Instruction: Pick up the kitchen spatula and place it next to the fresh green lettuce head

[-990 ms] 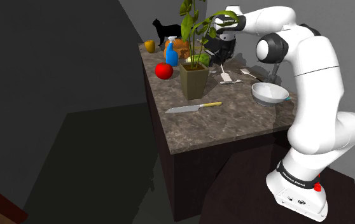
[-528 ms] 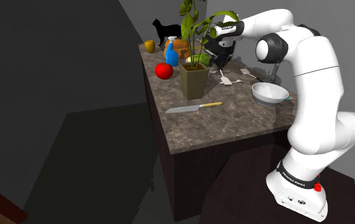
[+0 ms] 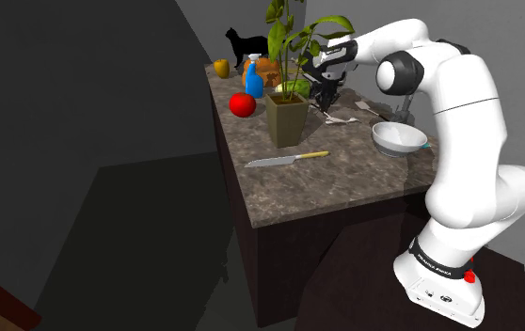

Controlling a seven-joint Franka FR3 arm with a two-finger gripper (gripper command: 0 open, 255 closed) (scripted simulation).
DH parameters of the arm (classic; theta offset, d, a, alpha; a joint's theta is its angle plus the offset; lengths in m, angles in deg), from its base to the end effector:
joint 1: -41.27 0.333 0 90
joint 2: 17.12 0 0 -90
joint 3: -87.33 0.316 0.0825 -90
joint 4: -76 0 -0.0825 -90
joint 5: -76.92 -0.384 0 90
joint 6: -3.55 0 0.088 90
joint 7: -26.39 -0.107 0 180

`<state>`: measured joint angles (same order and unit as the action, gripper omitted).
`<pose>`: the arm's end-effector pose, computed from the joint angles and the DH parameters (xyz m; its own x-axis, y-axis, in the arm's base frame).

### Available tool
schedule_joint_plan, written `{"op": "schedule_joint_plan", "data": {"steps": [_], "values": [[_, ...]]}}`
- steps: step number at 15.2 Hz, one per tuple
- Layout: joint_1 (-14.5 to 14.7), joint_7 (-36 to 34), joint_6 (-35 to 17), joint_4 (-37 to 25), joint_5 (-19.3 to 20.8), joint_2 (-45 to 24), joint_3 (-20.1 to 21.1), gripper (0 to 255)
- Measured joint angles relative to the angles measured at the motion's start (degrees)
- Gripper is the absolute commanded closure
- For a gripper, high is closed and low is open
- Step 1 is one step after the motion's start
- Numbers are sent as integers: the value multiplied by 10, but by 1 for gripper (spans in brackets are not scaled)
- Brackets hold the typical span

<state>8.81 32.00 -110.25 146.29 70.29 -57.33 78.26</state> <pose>0.5859 -0.4676 0.3662 0.8063 -0.5878 0.0660 -0.5891 -0.8081 -0.0003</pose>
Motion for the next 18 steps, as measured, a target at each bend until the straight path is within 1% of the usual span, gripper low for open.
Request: {"op": "schedule_joint_plan", "data": {"steps": [3,9,10,16,18], "values": [[1,1,-18,13,-1,-1,1,255],[0,1,-19,9,-2,-4,1,255],[0,1,-19,7,-2,-5,1,0],[0,2,-20,13,-1,-6,1,0],[0,0,0,1,0,1,0,0]]}}
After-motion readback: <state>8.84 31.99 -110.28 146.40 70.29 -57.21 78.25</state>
